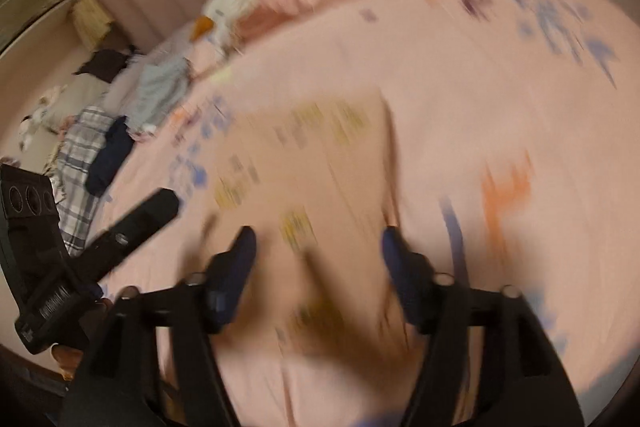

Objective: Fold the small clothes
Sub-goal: 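Lift and fold the garment edge over with both grippers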

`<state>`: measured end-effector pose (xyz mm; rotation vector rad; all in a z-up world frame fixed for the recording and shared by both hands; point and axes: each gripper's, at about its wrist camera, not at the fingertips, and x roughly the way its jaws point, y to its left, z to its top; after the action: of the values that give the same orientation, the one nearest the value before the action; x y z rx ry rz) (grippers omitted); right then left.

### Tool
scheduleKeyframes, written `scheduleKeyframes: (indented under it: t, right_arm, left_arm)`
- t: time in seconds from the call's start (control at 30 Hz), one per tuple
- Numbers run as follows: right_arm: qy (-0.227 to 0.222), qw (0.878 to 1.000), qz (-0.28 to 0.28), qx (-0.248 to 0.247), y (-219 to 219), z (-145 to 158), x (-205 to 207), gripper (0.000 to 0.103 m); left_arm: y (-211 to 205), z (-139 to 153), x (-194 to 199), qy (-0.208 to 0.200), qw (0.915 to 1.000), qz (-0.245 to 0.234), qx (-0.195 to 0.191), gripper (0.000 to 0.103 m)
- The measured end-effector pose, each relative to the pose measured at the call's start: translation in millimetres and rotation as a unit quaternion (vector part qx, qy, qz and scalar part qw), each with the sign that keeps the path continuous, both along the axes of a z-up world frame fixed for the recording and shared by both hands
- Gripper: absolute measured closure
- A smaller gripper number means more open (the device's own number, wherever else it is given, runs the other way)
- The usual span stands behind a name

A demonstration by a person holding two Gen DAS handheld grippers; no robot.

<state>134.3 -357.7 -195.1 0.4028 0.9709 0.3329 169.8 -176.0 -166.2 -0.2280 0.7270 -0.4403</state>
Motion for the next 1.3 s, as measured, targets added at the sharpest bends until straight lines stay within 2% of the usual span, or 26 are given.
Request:
scheduleKeyframes:
  t: [0.03,0.07,0.13,0.17,0.2,0.3,0.37,0.4,0.43,0.47,0.53,0.63,0.67,0.73,0.83,0.87,0.93,1.03,1.1,1.17,1.23,1.3]
  right_arm:
    - [-0.008,1.0,0.011,0.013,1,-1,15,0.036]
    - [-0.006,0.999,0.015,0.031,-1,-8,29,0.038]
    - [0.025,0.998,0.005,0.062,-6,-33,55,0.04]
    - [0.046,0.996,-0.004,0.076,-9,-48,63,0.039]
    - [0.052,0.995,-0.013,0.09,-12,-59,65,0.039]
    - [0.042,0.989,-0.012,0.144,-27,-69,62,0.04]
    - [0.019,0.989,0.004,0.149,-38,-55,57,0.038]
    - [0.005,0.989,-0.005,0.146,-45,-49,54,0.032]
    - [-0.001,0.99,-0.021,0.141,-53,-44,51,0.03]
    - [0.013,0.99,-0.031,0.138,-59,-44,51,0.029]
    - [0.059,0.985,-0.028,0.158,-66,-55,54,0.029]
    - [0.091,0.974,0.008,0.205,-63,-74,52,0.03]
    - [0.105,0.973,0.021,0.204,-57,-78,53,0.031]
    - [0.107,0.974,0.024,0.196,-53,-77,51,0.029]
    - [0.126,0.96,0.05,0.245,-46,-81,54,0.029]
    - [0.138,0.955,0.05,0.26,-42,-86,56,0.03]
    - [0.141,0.957,0.048,0.248,-35,-87,57,0.033]
    - [0.132,0.962,0.054,0.234,-28,-85,55,0.041]
    - [0.133,0.965,0.04,0.221,-28,-89,55,0.067]
    - [0.131,0.969,0.032,0.207,-27,-94,55,0.072]
    - [0.116,0.973,0.034,0.196,-29,-95,53,0.077]
    - [0.107,0.977,0.027,0.181,-28,-96,54,0.078]
  left_arm:
    - [-4,-4,12,0.004,0.9998,0.004,0.021,0.036]
    - [-4,-10,20,0.014,0.9997,-0.002,0.021,0.036]
    - [0,-36,35,0.066,0.9978,-0.011,0.003,0.036]
    - [5,-54,41,0.109,0.9939,-0.01,-0.007,0.036]
    - [8,-63,42,0.124,0.9921,-0.014,-0.012,0.036]
    - [17,-54,34,0.094,0.9952,-0.007,-0.028,0.036]
    - [23,-37,29,0.073,0.9953,-0.024,-0.06,0.036]
    - [27,-31,26,0.059,0.9951,-0.036,-0.071,0.036]
    - [31,-27,25,0.051,0.9952,-0.037,-0.075,0.036]
    - [38,-26,25,0.048,0.9958,-0.022,-0.074,0.036]
    - [53,-33,29,0.068,0.9949,0.012,-0.074,0.036]
    - [75,-52,43,0.141,0.9824,0.028,-0.12,0.036]
    - [78,-60,47,0.172,0.9747,0.016,-0.143,0.036]
    - [81,-72,50,0.208,0.9615,0.012,-0.179,0.036]
    - [70,-80,52,0.234,0.951,-0.022,-0.202,0.036]
    - [64,-84,55,0.246,0.9486,-0.032,-0.196,0.036]
    - [60,-91,57,0.256,0.9473,-0.036,-0.19,0.035]
    - [62,-95,59,0.26,0.9403,-0.03,-0.217,0.036]
    - [60,-94,58,0.255,0.9416,-0.042,-0.216,0.038]
    - [57,-97,56,0.252,0.9487,-0.027,-0.19,0.062]
    - [49,-98,54,0.239,0.9588,-0.016,-0.152,0.065]
    - [45,-97,52,0.23,0.9636,-0.005,-0.135,0.065]
